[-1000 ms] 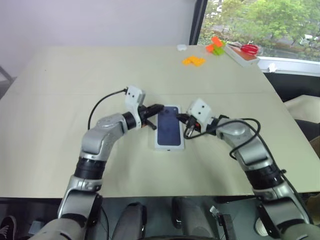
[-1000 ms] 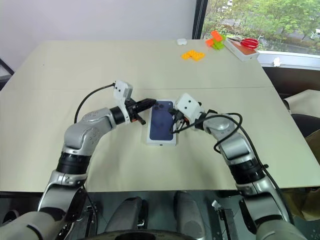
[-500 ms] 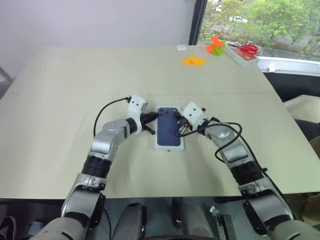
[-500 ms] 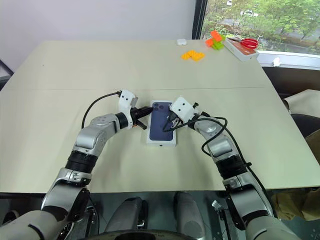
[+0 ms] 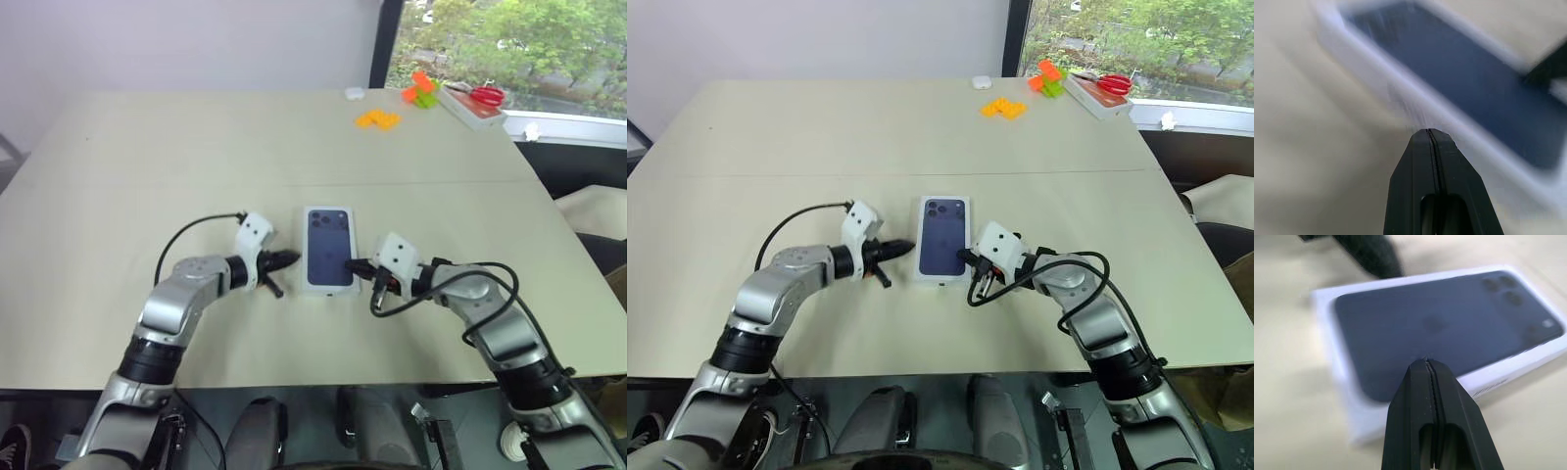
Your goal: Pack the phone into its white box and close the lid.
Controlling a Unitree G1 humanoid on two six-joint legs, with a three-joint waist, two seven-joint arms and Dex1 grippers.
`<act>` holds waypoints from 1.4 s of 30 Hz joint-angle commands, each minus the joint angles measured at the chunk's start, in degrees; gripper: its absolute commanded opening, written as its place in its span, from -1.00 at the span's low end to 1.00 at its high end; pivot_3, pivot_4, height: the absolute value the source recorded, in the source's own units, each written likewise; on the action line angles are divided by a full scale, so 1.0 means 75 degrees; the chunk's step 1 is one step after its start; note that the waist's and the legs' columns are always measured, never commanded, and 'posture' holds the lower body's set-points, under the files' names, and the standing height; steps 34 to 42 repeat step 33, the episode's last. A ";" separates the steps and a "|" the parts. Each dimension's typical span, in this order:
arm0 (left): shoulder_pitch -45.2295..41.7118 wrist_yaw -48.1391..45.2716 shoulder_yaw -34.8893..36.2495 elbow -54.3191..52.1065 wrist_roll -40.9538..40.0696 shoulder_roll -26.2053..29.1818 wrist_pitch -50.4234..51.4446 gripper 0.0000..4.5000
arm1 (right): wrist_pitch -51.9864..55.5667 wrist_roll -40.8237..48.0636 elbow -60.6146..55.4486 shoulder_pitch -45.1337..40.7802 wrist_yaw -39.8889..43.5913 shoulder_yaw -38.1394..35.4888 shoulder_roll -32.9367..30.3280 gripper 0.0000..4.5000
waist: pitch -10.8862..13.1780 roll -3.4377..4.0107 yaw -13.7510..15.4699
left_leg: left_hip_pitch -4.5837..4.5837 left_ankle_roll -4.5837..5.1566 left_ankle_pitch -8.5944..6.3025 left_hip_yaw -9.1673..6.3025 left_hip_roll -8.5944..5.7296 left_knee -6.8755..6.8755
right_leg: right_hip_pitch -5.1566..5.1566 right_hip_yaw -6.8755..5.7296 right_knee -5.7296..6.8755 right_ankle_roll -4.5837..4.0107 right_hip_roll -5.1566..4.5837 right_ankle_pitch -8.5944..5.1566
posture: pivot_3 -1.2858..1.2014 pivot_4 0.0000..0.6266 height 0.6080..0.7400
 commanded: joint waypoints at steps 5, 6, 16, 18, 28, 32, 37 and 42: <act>0.0119 -0.0495 -0.0068 -0.0417 -0.0175 0.0424 0.0066 -1.00 | 0.0165 0.0044 -0.0080 -0.0066 0.0107 0.0008 -0.0125 -0.99 | 0.0000 0.0000 0.0002 | 0.0004 -0.0001 0.0001 0.0001 0.0006 0.0003 | 0.0002 -0.0001 0.0001 0.0012 0.0007 -0.0022 | 0.03 -0.52 1.00; 0.0083 -0.0445 -0.0040 -0.0370 -0.0172 0.0353 0.0039 -1.00 | 0.0223 0.0060 -0.0037 -0.0153 0.0017 -0.0003 -0.0014 -0.99 | 0.0000 0.0000 0.0003 | 0.0004 -0.0001 0.0001 0.0001 0.0006 0.0004 | 0.0002 -0.0001 0.0001 0.0013 0.0007 -0.0022 | 0.03 -0.52 1.00; -0.0381 -0.0702 0.1299 -0.0207 -0.1067 0.0302 -0.0209 -0.15 | 0.1163 0.1564 -0.0165 -0.0636 0.0292 -0.1166 0.0123 -0.13 | 0.0007 0.0001 0.0022 | -0.0020 -0.0001 0.0001 -0.0001 0.0004 0.0002 | -0.0015 -0.0002 -0.0002 0.0015 0.0000 0.0009 | 0.03 -0.52 1.00; -0.0433 -0.1108 0.1688 -0.0200 -0.1230 0.0739 -0.0462 0.30 | 0.1076 0.1927 -0.0186 -0.0722 0.0442 -0.1655 -0.0023 0.33 | 0.0009 0.0002 -0.0003 | -0.0019 -0.0001 0.0000 0.0001 0.0004 0.0002 | -0.0015 -0.0002 -0.0004 0.0015 0.0000 0.0008 | 0.03 -0.52 1.00; 0.0169 -0.2258 0.2596 0.0224 -0.1472 0.2298 -0.1032 0.99 | 0.0769 0.2671 0.0179 -0.0324 0.1644 -0.2851 -0.1485 1.00 | 0.0012 0.0006 0.0010 | -0.0022 0.0009 -0.0006 0.0018 0.0002 -0.0006 | -0.0019 0.0002 -0.0011 0.0002 -0.0008 -0.0010 | 0.03 -0.52 1.00; 0.0430 -0.2180 0.2734 0.0202 -0.1508 0.2505 -0.0944 0.99 | 0.0733 0.2734 0.0298 -0.0121 0.1743 -0.3036 -0.1732 1.00 | 0.0016 0.0000 0.0023 | -0.0023 0.0013 -0.0008 0.0018 0.0005 -0.0006 | -0.0020 0.0002 -0.0011 0.0003 -0.0008 -0.0011 | 0.03 -0.52 1.00; 0.0503 -0.2154 0.2789 0.0239 -0.1483 0.2522 -0.0994 0.99 | 0.0699 0.2743 0.0295 -0.0043 0.1787 -0.3067 -0.1786 1.00 | 0.0016 0.0000 0.0023 | -0.0023 0.0013 -0.0008 0.0014 0.0006 -0.0006 | -0.0020 0.0001 -0.0011 0.0003 -0.0006 -0.0011 | 0.03 -0.52 1.00; 0.0503 -0.2154 0.2789 0.0239 -0.1483 0.2522 -0.0994 0.99 | 0.0699 0.2743 0.0295 -0.0043 0.1787 -0.3067 -0.1786 1.00 | 0.0016 0.0000 0.0023 | -0.0023 0.0013 -0.0008 0.0014 0.0006 -0.0006 | -0.0020 0.0001 -0.0011 0.0003 -0.0006 -0.0011 | 0.03 -0.52 1.00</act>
